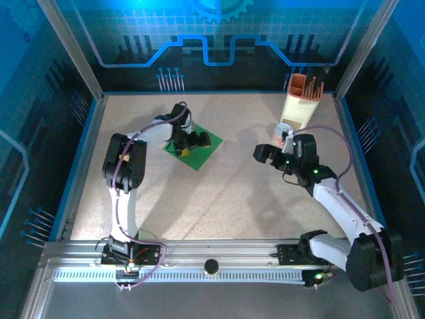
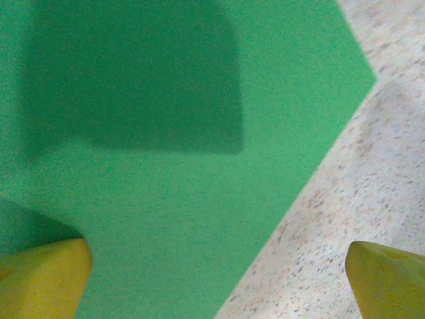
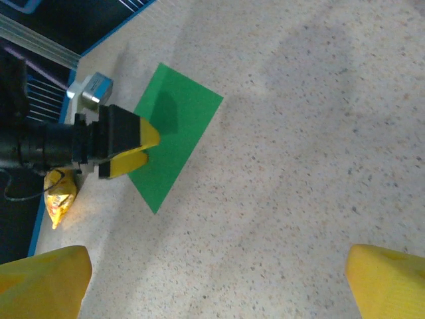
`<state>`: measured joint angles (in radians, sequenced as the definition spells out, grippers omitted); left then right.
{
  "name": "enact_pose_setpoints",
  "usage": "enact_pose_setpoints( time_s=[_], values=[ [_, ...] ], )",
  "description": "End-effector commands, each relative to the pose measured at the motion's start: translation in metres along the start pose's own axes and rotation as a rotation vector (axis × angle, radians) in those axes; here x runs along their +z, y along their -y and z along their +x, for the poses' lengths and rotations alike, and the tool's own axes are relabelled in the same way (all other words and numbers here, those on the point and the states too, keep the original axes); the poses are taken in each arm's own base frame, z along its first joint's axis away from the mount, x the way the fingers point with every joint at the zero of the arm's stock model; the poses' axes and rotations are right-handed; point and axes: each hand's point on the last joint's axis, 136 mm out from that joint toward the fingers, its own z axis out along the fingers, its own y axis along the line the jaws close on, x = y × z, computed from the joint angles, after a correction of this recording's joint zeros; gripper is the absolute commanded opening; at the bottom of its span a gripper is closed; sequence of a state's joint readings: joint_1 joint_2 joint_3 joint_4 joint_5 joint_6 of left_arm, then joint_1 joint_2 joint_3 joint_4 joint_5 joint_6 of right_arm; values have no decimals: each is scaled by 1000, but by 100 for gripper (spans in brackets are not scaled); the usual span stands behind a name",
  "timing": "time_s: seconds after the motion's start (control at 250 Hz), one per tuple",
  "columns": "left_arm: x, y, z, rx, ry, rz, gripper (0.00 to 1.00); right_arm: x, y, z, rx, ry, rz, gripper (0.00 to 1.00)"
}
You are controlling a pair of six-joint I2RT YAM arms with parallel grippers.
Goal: Fold a paper plane with a square sheet of paper (pick it up from the middle)
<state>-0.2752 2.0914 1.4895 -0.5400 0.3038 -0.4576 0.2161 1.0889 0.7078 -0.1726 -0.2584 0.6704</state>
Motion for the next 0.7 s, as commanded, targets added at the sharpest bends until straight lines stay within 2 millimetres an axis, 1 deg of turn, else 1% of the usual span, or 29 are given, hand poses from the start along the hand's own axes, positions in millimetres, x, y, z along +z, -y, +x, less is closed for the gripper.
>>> enact_pose_setpoints(
  time_s=[0.0, 0.04, 0.132, 0.172, 0.28, 0.328, 0.38, 0.439, 0.515, 0.535, 0.615, 0.663, 0.695],
  values=[
    [5, -12, 33, -176, -35, -55, 100, -11, -2, -2, 21, 6, 39, 99],
    [2, -10, 38, -216, -13, -48, 100, -13, 0, -2, 21, 13, 49, 99],
    [2, 6, 56, -287, 23, 29, 100, -19, 2, -2, 29, 31, 63, 99],
    [2, 10, 64, -311, 34, 39, 100, -21, 2, -3, 38, 37, 60, 99],
    [-4, 13, 87, -377, 86, 31, 100, -28, 8, -5, 130, 53, 51, 99],
    [-4, 19, 98, -402, 102, 62, 100, -31, 7, -5, 160, 59, 20, 99],
    [-8, 28, 106, -396, 128, 96, 100, -34, 9, -6, 190, 69, -7, 99],
    [-19, 40, 110, -335, 164, 106, 100, -37, 7, -5, 202, 76, -46, 99],
    [-37, 64, 109, -124, 204, 138, 100, -40, -2, -5, 166, 73, -96, 99],
    [-41, 66, 109, -81, 196, 131, 100, -41, -4, -5, 154, 70, -107, 99],
    [-48, 60, 109, 68, 125, 27, 100, -43, -16, -3, 106, 39, -150, 99],
    [-53, 47, 106, 136, 97, -95, 100, -42, -21, 0, 90, 10, -166, 99],
    [-55, 34, 103, 162, 81, -187, 100, -41, -25, 1, 78, -3, -174, 99]
  ],
)
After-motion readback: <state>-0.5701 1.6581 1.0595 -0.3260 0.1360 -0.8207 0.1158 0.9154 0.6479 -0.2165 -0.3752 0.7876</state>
